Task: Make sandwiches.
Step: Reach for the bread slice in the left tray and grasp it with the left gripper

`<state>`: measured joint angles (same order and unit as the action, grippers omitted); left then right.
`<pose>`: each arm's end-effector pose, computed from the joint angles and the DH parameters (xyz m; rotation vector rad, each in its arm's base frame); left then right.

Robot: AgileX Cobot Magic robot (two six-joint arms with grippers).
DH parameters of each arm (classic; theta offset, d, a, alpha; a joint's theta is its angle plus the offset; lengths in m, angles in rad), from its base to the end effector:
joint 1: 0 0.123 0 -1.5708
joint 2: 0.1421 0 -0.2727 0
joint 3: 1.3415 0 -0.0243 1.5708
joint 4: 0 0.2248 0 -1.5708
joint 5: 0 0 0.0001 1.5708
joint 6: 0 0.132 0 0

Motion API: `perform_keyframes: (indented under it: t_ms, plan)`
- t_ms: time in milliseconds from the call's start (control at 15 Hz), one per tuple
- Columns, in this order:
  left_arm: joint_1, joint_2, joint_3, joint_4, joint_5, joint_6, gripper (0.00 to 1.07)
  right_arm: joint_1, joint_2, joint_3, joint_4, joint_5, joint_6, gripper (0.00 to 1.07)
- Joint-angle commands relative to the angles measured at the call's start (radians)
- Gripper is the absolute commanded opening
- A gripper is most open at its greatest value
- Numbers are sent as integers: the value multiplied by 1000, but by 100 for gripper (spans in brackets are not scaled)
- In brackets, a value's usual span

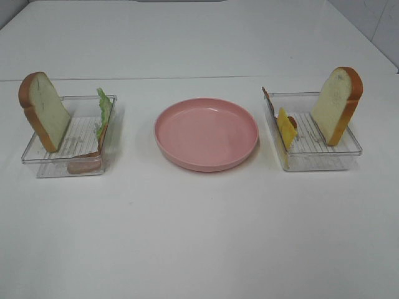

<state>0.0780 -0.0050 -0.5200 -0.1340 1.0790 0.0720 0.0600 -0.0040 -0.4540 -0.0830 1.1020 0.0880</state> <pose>0.0183 -0.0142 0.2507 0.0035 2.0310 -0.0656 0.0218 -0.0085 0.2284 0.0336 2.1243 -0.0133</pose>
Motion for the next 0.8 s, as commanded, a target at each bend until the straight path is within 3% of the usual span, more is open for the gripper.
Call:
perform_keyframes:
  t_ms: [67,800]
  plan:
    - [-3,-14,3,-5,-2,-6,100,-3,-25,3,-3,-3,-6,98]
    - [-3,-14,3,-3,-2,-6,100,-3,-25,3,-3,-3,-6,98]
